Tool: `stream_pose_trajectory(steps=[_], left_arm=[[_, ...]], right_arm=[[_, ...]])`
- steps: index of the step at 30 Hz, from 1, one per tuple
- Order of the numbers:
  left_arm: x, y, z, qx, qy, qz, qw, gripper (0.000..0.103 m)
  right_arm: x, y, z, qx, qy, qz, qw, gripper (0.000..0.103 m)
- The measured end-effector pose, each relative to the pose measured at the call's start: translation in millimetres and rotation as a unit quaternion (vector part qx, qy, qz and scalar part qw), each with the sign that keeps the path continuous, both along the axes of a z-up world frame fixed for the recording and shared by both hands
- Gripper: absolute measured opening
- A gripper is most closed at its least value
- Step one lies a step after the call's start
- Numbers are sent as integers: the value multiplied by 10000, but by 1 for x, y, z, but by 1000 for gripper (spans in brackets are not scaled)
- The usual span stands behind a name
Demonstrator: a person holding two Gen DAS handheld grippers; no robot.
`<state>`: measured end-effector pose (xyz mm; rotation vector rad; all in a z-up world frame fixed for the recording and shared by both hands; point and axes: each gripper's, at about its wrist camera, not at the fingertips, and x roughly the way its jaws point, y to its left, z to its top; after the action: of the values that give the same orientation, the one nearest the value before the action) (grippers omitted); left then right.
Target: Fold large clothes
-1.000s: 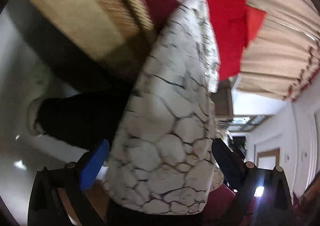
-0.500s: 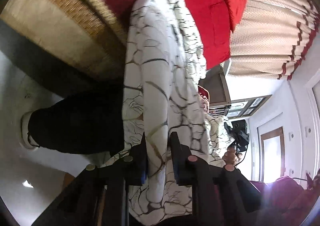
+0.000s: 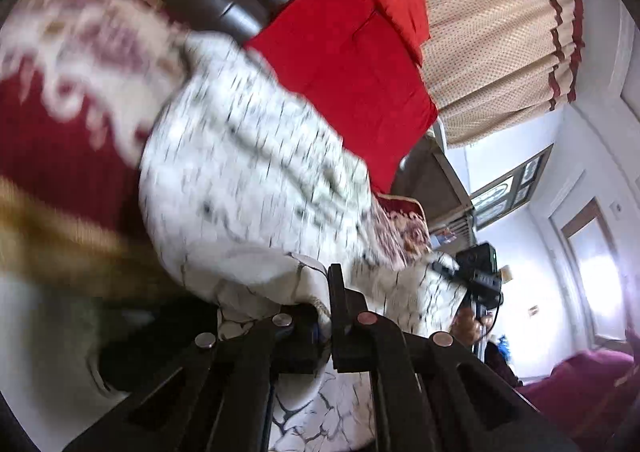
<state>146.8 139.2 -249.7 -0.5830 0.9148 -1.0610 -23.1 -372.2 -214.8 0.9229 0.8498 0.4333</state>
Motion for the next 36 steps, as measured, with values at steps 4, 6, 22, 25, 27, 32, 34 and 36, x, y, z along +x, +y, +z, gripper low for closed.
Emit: stream_pose_trajectory(steps=[4, 6, 22, 25, 27, 32, 34, 36], left_arm=[[40, -22, 35, 94, -59, 54, 9999, 4], [64, -24, 45, 63, -76, 88, 9999, 4], [326, -55, 1, 78, 1225, 2250, 9666, 55], [306, -50, 4, 180, 912, 2296, 9688, 65], [289, -61, 10, 415, 662, 2110, 9743, 65], [252, -116, 35, 1581, -400, 1801, 9700, 68], [249, -131, 41, 1824, -559, 1791, 9652, 82], [249, -143, 40, 2025, -596, 1721, 9622, 89]], right_arm=[[23, -8, 5, 28, -91, -67, 9999, 11], [36, -18, 8, 10, -130, -242, 9996, 11], [190, -219, -84, 1616, 905, -3267, 9268, 91], [176, -217, -83, 1422, 551, -3477, 9251, 91], [168, -210, -71, 1064, 359, -3459, 9315, 91], [174, -158, -24, 190, -36, -2765, 9608, 91], [177, -136, -11, -65, -150, -2490, 9684, 90], [183, -113, 0, -195, -290, -2211, 9746, 90]])
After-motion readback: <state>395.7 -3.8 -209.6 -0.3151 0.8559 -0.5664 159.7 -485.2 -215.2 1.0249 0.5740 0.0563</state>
